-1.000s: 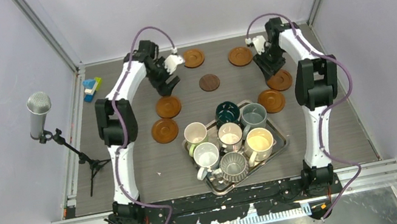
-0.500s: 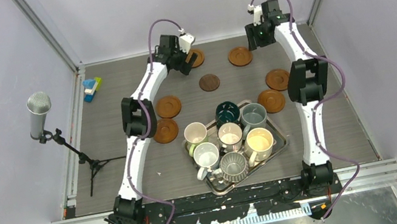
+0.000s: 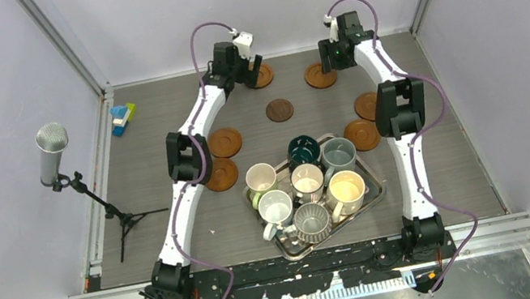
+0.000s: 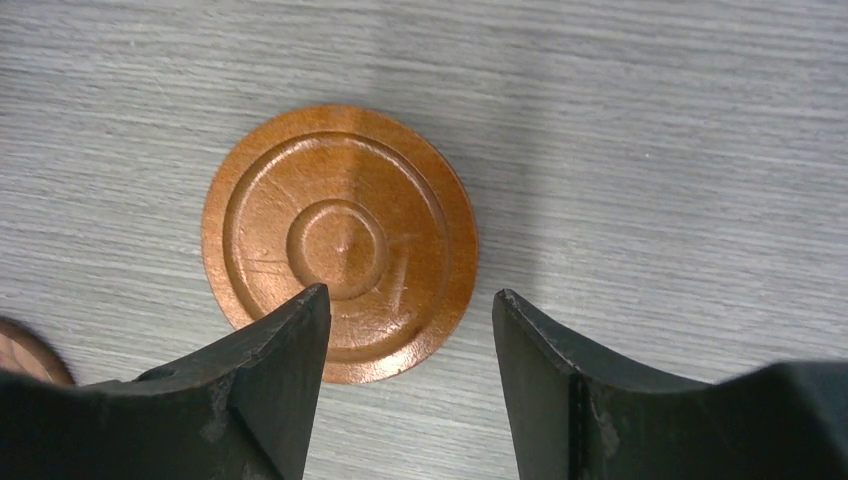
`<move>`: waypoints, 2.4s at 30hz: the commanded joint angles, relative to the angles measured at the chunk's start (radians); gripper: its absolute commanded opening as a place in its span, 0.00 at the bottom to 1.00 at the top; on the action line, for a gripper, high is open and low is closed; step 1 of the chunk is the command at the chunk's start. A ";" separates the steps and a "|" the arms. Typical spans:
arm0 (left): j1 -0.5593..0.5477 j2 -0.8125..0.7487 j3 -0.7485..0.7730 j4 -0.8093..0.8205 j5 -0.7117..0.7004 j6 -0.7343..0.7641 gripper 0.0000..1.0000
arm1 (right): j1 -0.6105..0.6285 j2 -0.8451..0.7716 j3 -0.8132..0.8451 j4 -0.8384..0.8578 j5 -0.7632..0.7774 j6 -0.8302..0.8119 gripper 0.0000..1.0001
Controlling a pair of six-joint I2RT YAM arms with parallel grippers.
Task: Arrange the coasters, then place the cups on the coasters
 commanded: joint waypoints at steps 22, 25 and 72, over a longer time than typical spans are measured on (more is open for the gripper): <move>-0.005 -0.145 -0.227 -0.126 0.015 0.242 0.83 | 0.044 0.005 0.029 -0.080 0.040 -0.145 0.57; 0.003 -0.166 -0.235 -0.204 0.025 0.253 0.82 | 0.044 0.003 0.029 -0.121 0.024 -0.170 0.54; 0.098 -0.390 -0.559 -0.280 0.121 0.287 0.74 | 0.043 -0.001 0.120 0.003 0.072 -0.105 0.61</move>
